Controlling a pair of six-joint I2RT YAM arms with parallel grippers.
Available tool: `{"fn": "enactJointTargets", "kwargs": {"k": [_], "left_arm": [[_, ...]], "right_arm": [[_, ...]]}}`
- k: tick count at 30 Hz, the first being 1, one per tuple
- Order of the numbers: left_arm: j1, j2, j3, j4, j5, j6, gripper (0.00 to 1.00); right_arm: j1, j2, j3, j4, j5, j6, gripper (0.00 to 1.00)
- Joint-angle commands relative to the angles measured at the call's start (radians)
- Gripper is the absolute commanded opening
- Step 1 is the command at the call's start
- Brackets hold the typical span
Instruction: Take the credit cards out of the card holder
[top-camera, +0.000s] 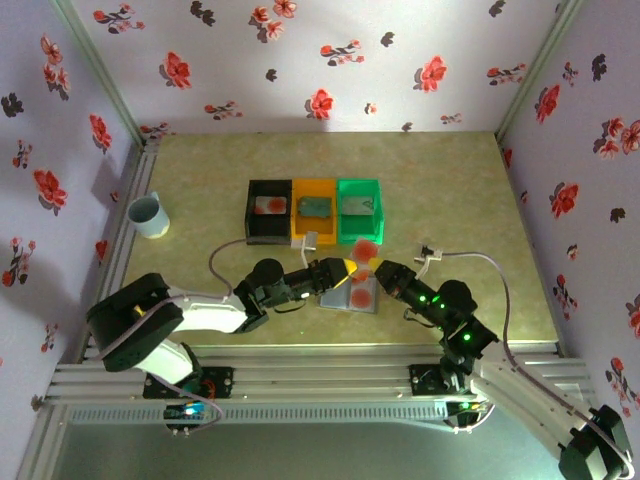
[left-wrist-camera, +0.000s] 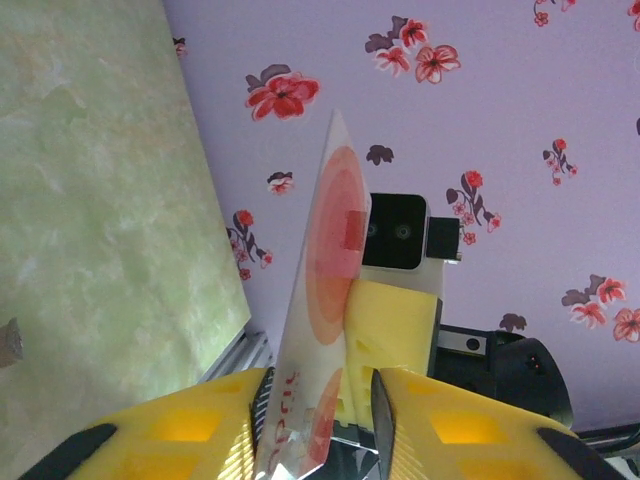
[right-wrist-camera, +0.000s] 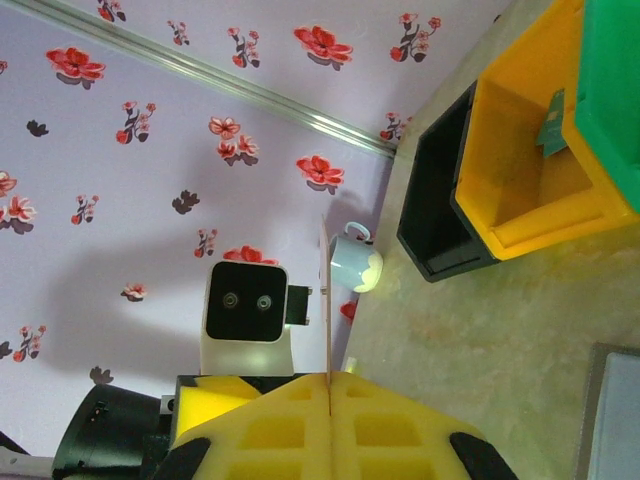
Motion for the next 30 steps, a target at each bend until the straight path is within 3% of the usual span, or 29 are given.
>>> {"fn": "enactJointTargets", "kwargs": {"k": [1, 16, 21, 24, 30], "left_arm": [[-0.008, 0.009, 0.023, 0.049, 0.008, -0.001, 0.30], [-0.008, 0.004, 0.014, 0.059, -0.016, -0.004, 0.15], [-0.003, 0.000, 0.008, 0.058, -0.027, -0.010, 0.01], [0.003, 0.002, 0.002, 0.060, -0.029, -0.023, 0.00], [0.034, -0.020, -0.018, 0.055, -0.015, -0.043, 0.00]], "right_arm": [[0.012, -0.003, -0.010, 0.044, 0.004, 0.004, 0.00], [0.029, -0.003, -0.011, 0.029, 0.023, 0.006, 0.00], [0.030, -0.003, -0.009, 0.000, 0.032, 0.007, 0.00], [0.030, -0.003, -0.007, -0.014, 0.033, 0.009, 0.00], [0.031, -0.016, 0.013, -0.103, 0.039, -0.013, 0.22]]}}
